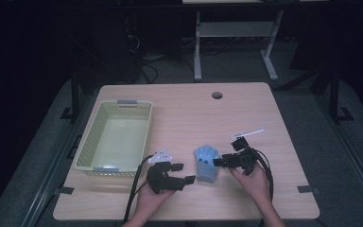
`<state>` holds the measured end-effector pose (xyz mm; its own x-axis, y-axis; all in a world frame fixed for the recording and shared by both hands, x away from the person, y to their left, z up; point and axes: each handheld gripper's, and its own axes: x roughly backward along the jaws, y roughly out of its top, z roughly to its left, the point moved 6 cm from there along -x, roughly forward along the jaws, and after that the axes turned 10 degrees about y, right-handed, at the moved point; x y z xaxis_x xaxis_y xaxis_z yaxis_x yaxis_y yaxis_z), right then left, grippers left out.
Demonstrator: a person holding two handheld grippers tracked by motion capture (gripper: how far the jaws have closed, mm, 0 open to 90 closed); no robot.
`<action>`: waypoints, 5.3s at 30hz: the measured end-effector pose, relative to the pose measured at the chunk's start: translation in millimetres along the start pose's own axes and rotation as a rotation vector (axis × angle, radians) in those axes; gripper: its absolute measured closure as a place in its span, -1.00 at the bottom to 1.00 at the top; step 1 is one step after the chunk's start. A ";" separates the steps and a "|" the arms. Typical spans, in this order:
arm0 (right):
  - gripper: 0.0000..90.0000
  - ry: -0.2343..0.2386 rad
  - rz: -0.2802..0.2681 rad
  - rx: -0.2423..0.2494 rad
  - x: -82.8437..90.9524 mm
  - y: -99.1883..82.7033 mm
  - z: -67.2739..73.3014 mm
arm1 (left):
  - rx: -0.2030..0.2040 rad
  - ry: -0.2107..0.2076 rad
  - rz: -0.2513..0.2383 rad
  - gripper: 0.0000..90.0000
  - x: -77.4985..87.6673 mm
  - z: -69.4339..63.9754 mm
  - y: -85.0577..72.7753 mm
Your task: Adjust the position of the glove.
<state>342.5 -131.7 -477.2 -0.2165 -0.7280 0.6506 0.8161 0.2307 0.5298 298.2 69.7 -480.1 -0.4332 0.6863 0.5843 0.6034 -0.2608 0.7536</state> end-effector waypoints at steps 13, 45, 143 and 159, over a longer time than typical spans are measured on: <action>-0.02 0.084 -0.062 -0.097 -3.6 -12.8 -13.9 | 0.233 -0.041 0.099 -0.37 -24.7 9.0 12.9; 0.28 0.120 -0.085 -0.175 -23.0 -18.8 -15.9 | 0.303 -0.051 0.195 0.16 -56.1 8.5 8.0; 0.78 0.324 -0.254 -0.126 -2.8 29.0 44.1 | 0.281 -0.218 0.113 0.67 4.8 20.1 60.6; 0.78 0.338 -0.231 -0.078 -12.3 60.0 70.1 | 0.307 -0.208 0.071 0.67 34.1 39.9 71.5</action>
<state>356.6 -63.7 -415.3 -0.2206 -0.9290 0.2971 0.8077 -0.0032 0.5895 353.3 101.5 -418.3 -0.2572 0.8053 0.5342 0.8133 -0.1181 0.5697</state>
